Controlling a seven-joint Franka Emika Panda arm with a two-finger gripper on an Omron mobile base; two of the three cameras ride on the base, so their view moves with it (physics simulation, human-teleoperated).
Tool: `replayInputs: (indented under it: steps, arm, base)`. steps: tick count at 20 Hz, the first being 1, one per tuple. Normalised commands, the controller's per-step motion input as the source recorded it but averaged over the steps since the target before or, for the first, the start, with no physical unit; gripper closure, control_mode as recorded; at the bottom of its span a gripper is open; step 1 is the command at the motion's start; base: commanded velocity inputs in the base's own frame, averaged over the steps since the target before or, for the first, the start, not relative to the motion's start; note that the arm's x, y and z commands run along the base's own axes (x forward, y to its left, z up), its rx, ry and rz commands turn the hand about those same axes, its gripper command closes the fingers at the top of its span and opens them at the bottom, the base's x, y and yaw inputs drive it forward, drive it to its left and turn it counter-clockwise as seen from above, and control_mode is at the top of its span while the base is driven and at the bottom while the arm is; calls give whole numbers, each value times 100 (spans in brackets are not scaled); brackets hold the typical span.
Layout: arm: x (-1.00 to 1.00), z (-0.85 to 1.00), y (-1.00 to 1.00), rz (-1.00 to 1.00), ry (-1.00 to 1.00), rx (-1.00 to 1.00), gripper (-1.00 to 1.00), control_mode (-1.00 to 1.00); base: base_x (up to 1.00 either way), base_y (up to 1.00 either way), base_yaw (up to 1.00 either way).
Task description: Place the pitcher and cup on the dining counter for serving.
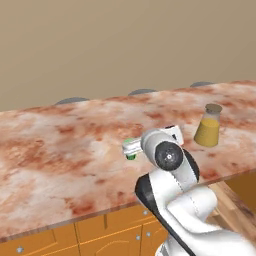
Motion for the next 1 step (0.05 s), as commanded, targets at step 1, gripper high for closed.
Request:
replayInputs:
  steps: [1]
  arm:
    - [-100, 4, -71, -3, -25, 1, -100, -100]
  base:
    - [0, 0, 0]
